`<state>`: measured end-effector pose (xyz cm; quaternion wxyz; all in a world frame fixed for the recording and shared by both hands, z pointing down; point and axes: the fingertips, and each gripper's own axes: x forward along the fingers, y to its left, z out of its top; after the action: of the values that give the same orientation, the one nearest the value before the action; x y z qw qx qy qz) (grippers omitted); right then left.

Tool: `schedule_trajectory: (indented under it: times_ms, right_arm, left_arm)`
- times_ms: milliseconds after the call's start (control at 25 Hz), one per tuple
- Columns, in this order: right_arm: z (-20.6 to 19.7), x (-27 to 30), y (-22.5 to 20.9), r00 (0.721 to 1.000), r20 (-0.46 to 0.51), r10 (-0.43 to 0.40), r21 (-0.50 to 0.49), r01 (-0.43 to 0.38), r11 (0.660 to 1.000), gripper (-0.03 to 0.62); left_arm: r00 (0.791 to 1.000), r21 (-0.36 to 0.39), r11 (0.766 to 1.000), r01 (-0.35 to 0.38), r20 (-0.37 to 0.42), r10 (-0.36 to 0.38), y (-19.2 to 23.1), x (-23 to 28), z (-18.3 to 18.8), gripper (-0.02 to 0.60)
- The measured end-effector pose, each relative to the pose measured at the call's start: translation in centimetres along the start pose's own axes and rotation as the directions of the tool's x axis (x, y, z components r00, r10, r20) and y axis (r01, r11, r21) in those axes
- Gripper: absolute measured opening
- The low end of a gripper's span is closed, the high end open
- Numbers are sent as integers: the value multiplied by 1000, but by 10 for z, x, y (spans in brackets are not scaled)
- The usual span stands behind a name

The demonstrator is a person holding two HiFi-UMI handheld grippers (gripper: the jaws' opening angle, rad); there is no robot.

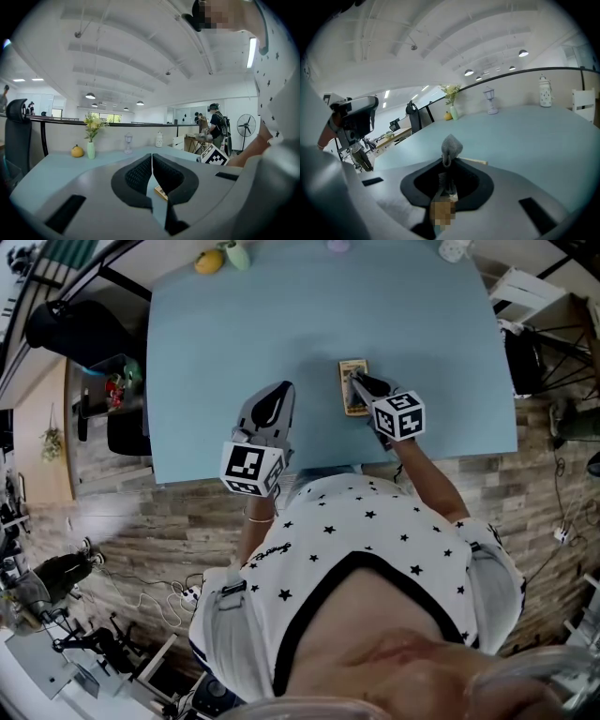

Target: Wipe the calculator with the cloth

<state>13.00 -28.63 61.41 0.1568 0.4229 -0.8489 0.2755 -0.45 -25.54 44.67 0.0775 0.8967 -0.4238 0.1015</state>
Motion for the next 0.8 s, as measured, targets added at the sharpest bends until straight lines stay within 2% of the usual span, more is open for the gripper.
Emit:
schedule_trajectory:
  times_ms: [360, 800]
  right_arm:
    - [-35, 11, 29, 993, -94, 74, -50, -79, 996, 51]
    - [-42, 2, 11, 994, -104, 29, -67, -36, 997, 51]
  left_arm:
    - [1000, -6, 1000, -23, 1, 23, -3, -6, -3, 31]
    - [1000, 1, 1000, -18, 5, 18, -9, -11, -2, 31]
